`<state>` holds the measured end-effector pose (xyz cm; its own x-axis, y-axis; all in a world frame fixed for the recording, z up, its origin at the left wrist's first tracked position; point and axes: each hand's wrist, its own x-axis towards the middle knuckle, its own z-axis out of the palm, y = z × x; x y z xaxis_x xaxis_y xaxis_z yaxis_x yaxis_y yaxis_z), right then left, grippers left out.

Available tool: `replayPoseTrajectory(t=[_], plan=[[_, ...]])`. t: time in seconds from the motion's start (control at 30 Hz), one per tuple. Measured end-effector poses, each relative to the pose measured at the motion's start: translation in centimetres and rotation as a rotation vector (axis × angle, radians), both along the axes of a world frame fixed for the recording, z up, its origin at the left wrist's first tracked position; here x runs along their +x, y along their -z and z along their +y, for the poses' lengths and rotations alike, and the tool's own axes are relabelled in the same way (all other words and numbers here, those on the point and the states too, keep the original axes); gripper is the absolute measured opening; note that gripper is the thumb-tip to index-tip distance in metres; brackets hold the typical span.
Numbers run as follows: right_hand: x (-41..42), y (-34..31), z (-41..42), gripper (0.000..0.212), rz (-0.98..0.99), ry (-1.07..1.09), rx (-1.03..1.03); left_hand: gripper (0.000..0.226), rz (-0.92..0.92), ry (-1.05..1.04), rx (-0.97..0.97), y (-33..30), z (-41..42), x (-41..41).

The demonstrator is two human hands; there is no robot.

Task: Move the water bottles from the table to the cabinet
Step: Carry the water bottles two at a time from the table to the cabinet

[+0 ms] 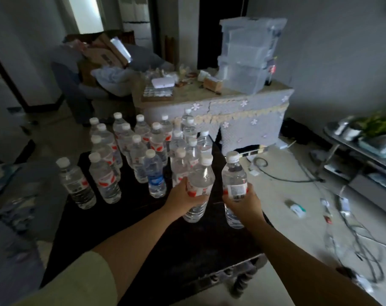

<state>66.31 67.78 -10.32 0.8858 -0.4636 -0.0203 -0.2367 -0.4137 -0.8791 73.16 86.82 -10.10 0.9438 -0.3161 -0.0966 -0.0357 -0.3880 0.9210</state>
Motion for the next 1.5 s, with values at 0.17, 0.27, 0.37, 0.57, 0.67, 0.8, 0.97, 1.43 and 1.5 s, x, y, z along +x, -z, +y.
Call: replayPoseTrajectory(t=[0.17, 0.27, 0.37, 0.57, 0.67, 0.8, 0.97, 1.43, 1.5], plan=[[-4.7, -0.6, -5.2, 0.056, -0.009, 0.193, 0.008, 0.069, -0.021, 0.12, 0.019, -0.4, -6.7, -1.1], [-8.2, -1.2, -8.3, 0.05, -0.013, 0.322, -0.017, 0.065, -0.013, 0.206, 0.029, -0.9, -11.5, -2.5], [-12.4, -1.7, -11.9, 0.046, -0.02, 0.461, -0.025, 0.06, -0.025, 0.312, 0.021, -1.6, -17.0, -4.9], [-22.2, -2.4, -20.5, 0.05, -0.044, 0.696, -0.022, 0.066, -0.014, 0.552, 0.016, -3.1, -28.5, -11.7], [-27.3, -3.1, -24.4, 0.05, -0.038, 0.771, -0.034, 0.072, -0.013, 0.642, 0.004, -3.6, -34.0, -16.1], [-34.6, -3.8, -30.2, 0.054, -0.06, 0.868, -0.034, 0.059, -0.008, 0.775, -0.018, -4.4, -41.6, -23.0], [-43.4, -3.7, -36.0, 0.059, -0.077, 0.988, -0.046, 0.058, 0.042, 0.88, -0.07, -4.1, -49.1, -31.2], [-60.3, -1.5, -45.9, 0.047, -0.07, 1.373, -0.03, 0.063, 0.086, 1.229, -0.007, -2.4, -66.4, -46.5], [-61.6, -1.1, -48.2, 0.046, -0.058, 1.409, -0.026, 0.065, 0.097, 1.27, 0.003, -2.2, -69.2, -48.0]])
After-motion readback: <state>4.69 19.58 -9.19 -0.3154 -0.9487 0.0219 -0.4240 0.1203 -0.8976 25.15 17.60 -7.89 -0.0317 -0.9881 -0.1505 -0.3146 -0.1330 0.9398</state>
